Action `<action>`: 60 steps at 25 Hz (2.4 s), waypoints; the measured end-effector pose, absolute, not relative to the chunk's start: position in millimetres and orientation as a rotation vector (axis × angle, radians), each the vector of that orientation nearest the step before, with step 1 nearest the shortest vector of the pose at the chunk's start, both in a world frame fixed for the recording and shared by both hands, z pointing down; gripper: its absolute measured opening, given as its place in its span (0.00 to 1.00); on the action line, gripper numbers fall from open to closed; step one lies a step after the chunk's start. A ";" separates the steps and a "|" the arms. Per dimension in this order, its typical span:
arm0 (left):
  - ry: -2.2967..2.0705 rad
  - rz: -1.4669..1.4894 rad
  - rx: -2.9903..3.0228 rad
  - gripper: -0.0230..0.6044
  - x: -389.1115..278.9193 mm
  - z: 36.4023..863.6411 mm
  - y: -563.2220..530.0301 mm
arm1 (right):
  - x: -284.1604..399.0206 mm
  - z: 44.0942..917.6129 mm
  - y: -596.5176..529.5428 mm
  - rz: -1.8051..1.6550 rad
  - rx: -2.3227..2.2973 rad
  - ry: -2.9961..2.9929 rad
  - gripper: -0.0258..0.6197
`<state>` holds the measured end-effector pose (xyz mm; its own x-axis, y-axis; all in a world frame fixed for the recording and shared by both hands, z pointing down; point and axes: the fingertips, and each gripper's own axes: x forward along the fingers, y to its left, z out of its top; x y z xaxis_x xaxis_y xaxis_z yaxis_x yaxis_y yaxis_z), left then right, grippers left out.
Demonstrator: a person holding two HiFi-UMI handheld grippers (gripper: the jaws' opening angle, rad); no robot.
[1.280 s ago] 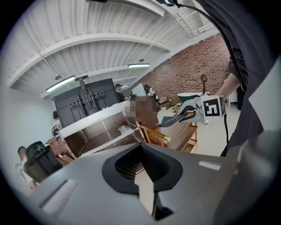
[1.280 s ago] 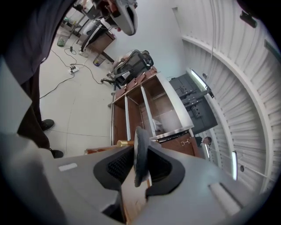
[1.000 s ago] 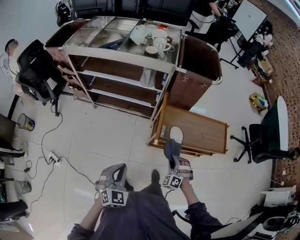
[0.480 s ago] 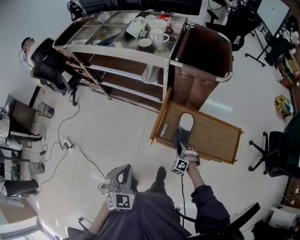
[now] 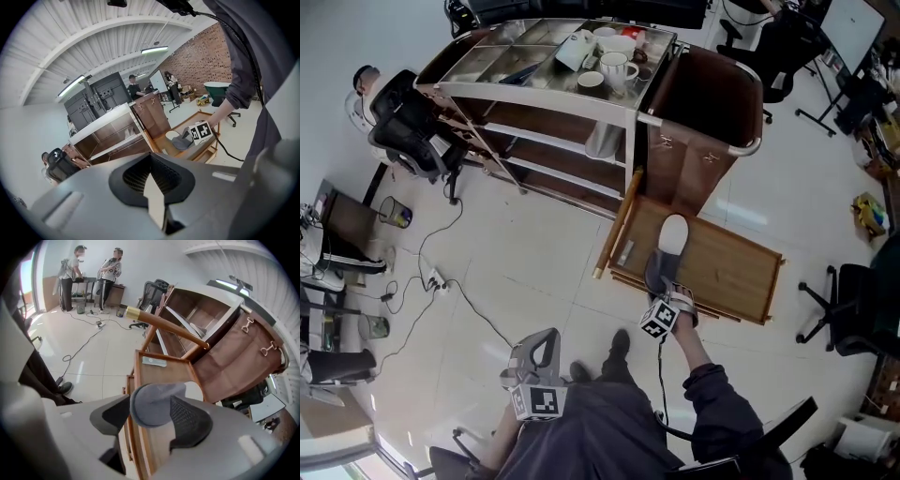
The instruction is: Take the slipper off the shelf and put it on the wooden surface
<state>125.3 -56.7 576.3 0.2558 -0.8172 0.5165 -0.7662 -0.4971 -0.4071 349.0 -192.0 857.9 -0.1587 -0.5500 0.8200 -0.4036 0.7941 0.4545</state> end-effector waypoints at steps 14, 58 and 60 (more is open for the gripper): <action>1.314 -0.821 -2.535 0.06 115.8 572.1 74.9 | 307.4 683.7 -14.4 -0.391 1.189 -1.745 0.11; 1.137 -0.762 -2.587 0.06 128.0 571.5 282.2 | 290.1 543.0 278.5 -0.489 1.495 -1.704 0.04; 1.151 -0.763 -2.585 0.06 123.3 571.6 282.7 | 285.9 541.7 277.4 -0.499 1.490 -1.707 0.04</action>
<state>123.3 282.7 571.6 0.5609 -0.7397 0.3718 -0.6305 -0.6727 -0.3873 285.9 277.4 541.7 0.0124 -0.9517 0.3069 -0.6368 0.2291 0.7362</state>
